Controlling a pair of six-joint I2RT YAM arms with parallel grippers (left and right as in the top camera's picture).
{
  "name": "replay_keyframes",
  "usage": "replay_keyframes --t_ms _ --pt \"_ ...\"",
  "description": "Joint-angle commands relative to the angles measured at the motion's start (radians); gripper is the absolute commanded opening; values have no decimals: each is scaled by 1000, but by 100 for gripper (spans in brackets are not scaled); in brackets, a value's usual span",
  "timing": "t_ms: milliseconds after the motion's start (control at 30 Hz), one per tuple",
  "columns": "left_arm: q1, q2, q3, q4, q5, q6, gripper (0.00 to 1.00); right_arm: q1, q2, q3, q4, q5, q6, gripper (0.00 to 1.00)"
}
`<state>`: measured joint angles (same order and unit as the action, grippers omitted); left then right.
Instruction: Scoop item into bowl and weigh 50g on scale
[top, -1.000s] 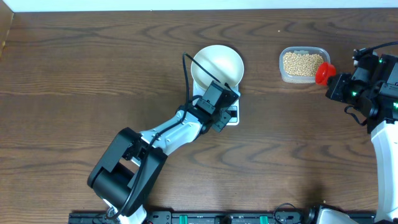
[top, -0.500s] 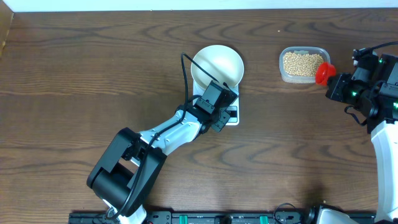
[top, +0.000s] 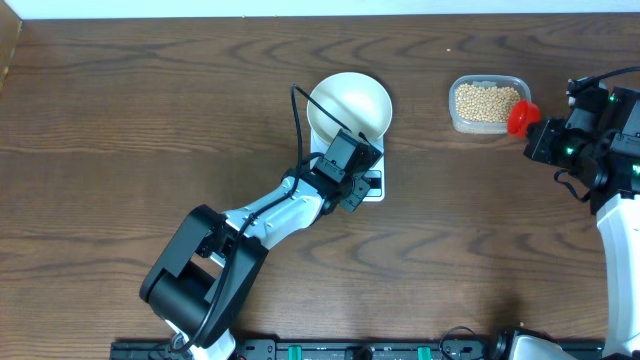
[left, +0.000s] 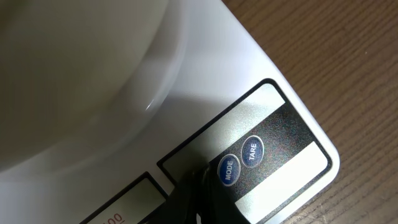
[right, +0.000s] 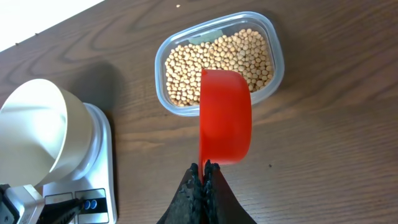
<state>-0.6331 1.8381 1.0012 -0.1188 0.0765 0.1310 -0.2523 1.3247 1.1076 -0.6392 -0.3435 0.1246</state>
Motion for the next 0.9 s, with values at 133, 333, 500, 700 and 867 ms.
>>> replay_keyframes --t_ms 133,333,500,700,867 --pt "16 69 -41 -22 -39 -5 7 -6 -4 4 -2 2 -10 1" --pt "5 20 -37 -2 -39 -5 7 -6 -4 4 -2 2 -10 1" --pt "5 -128 -34 1 -39 -5 7 -6 -4 4 -1 2 -10 1" --pt "8 -417 -34 15 -40 -5 7 -6 -4 4 23 2 -10 1" --pt "53 -530 -34 53 -40 -4 7 -6 -3 4 38 2 -10 1"
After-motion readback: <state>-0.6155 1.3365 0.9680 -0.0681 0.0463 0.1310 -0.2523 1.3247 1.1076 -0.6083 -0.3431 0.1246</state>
